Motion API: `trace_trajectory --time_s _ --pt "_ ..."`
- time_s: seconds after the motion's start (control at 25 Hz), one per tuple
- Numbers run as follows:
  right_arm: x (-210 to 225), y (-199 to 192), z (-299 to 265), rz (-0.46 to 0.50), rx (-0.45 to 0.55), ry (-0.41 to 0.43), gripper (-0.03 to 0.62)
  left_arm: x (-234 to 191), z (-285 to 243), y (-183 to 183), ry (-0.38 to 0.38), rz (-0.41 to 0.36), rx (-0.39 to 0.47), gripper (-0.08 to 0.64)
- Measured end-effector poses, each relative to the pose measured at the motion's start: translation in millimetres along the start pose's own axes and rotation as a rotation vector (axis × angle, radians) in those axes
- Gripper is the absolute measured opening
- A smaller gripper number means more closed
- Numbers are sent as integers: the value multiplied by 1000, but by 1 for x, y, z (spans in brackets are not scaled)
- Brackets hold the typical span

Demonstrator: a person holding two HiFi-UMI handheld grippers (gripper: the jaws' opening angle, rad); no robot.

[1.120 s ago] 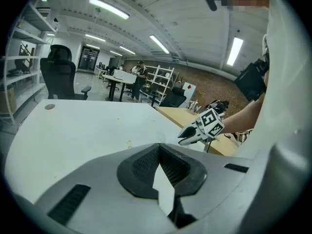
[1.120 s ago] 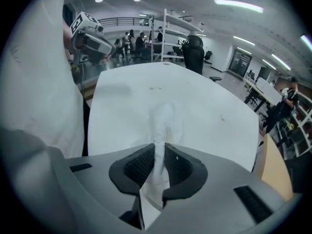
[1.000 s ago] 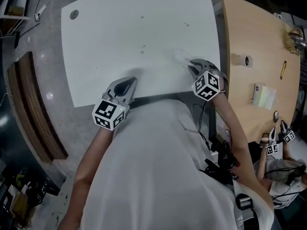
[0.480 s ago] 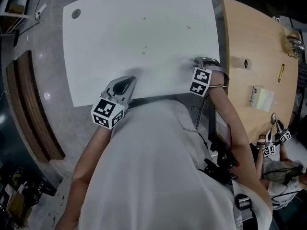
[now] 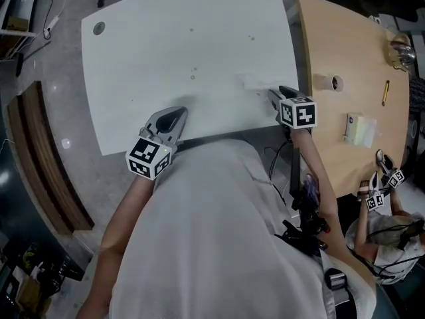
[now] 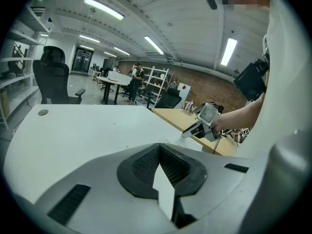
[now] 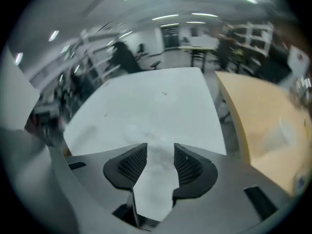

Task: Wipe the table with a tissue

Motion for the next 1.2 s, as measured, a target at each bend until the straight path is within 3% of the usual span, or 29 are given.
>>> trace_trajectory --time_s 0.08,0.12,0.2,0.28,0.4,0.48,0.56,0.72,0.88,1.04,1.2 --pt "3 -5 -2 -319 110 37 168 2 0 1 -5 2 2 6" --pt "3 -5 -5 -417 148 45 176 3 0 0 -4 7 1 6" --pt "1 -1 -15 -488 184 31 198 1 2 -2 4 14 -2 6" --pt "-2 7 -26 -428 181 -16 210 0 5 -4 14 18 -3 6" --pt "-9 17 -41 -239 123 -73 213 -3 10 -5 32 24 0 6" --pt "-15 19 -48 -91 70 -84 212 -7 14 -6 45 30 4 6" --pt "-17 16 -52 -13 48 -69 212 -8 16 -8 53 38 6 6" --pt "-24 12 -54 44 41 -14 184 -5 14 -10 54 46 5 6" --pt "-59 7 -62 137 63 89 166 -2 14 -9 55 48 11 6" --pt "-104 9 -77 297 69 143 156 -4 17 -10 64 47 9 6" --pt "-166 1 -90 506 17 306 155 -7 23 -13 78 45 -1 6"
Point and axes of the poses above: the fingertips, and each gripper's own axes: z backward along the fingers, x to its right, y out of its top, the point moved 4 cm from there along z, backward along the fingers, and after that the axes turned 6 degrees about y, right-handed, at the moved point
